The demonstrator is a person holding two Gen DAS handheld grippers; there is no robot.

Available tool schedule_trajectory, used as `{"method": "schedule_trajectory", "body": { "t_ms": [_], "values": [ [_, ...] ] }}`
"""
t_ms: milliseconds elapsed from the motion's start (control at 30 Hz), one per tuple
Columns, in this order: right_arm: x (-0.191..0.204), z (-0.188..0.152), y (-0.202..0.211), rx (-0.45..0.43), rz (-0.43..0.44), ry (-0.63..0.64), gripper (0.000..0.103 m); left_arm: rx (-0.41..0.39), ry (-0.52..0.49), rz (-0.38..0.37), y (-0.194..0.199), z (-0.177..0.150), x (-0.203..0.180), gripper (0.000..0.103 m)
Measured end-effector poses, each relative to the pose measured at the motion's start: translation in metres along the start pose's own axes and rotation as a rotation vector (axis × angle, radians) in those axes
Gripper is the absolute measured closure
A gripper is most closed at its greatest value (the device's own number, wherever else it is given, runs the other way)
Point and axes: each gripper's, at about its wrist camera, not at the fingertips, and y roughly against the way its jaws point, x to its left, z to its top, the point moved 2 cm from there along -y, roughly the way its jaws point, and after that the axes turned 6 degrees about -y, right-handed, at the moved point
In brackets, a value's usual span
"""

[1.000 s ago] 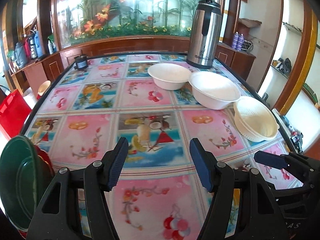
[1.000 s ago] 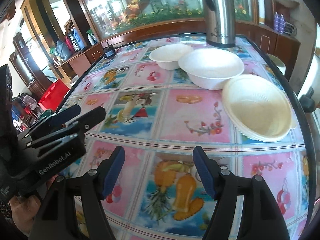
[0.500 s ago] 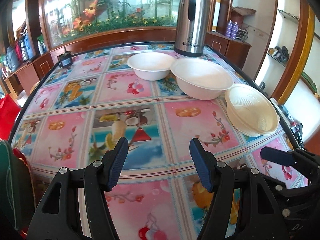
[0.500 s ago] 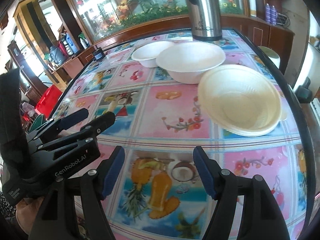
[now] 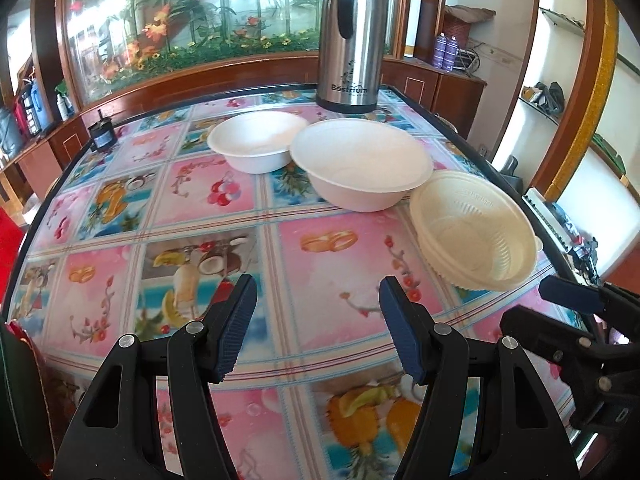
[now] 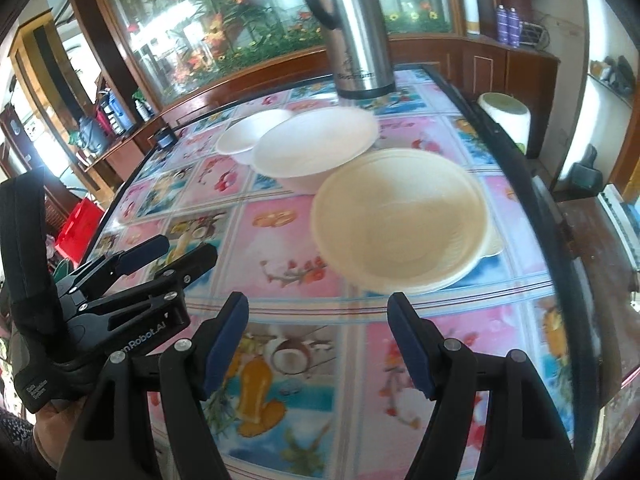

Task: Organize plates and bowls
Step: 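Move the right gripper toward the beige paper plate stack, then grasp the rim of the beige paper plates with the right gripper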

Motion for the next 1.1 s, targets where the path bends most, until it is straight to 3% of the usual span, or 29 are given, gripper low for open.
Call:
{"method": "schedule_trajectory", "body": {
  "t_ms": [700,1100],
  "values": [
    [-0.089,0.049,-0.008,-0.019,-0.115,-0.093,0.027,0.029,-0.007,-0.047,-0.037,0.041,-0.045,0.039],
    [-0.105,0.067,-0.033,0.02,-0.115,-0.08,0.027,0.103,0.01,-0.08,-0.072,0.047,-0.059,0.039]
  ]
}}
